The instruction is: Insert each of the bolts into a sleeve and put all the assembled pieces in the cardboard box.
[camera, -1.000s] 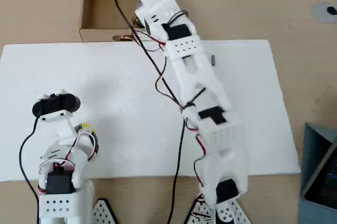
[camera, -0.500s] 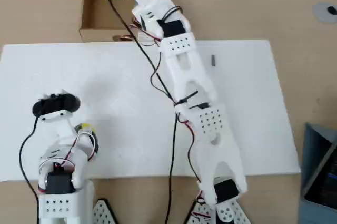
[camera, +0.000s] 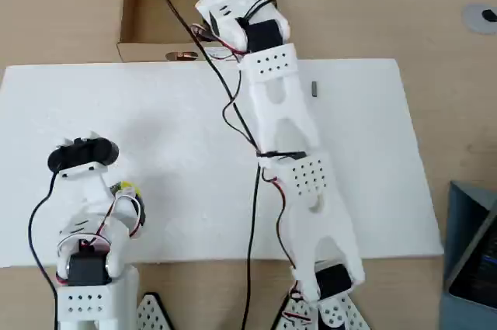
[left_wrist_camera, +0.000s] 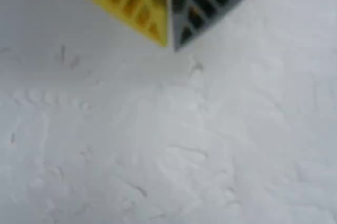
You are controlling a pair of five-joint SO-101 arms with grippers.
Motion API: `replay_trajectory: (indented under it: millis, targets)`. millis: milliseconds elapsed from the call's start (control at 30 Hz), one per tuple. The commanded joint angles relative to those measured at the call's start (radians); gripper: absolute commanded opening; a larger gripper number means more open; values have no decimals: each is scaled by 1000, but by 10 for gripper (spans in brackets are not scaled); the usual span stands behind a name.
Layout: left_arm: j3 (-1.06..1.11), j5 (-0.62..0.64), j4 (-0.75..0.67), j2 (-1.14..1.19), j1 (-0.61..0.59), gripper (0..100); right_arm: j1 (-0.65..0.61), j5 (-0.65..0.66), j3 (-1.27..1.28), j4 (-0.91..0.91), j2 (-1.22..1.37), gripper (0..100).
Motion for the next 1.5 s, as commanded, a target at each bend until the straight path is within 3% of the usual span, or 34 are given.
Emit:
replay_trajectory:
  millis: [0, 167, 300, 600, 833, 1000, 1267, 1467]
  targets:
    - [-5, -2, -18, -8, -6, 4, 13, -2, -171, 137, -16, 9]
    - [-5, -2, -18, -8, -6, 4, 24, -6, -231, 304, -70, 9]
    - [-5, -2, -18, -8, -6, 4, 42, -110, -228, 410, -173, 9]
    - [-5, -2, -18, -8, -6, 4, 47, -186, -229, 760, -440, 9]
    - [-5, -2, -18, -8, -6, 4, 130, -224, -159, 779, -670, 9]
    - [-5, -2, -18, -8, -6, 4, 226, -227, 125, 779, -952, 9]
    - [-5, -2, -18, -8, -6, 4, 354, -229, 808, 767, -1460, 9]
    - [-5, -2, -18, -8, -6, 4, 446, -276, 1323, 580, -1748, 9]
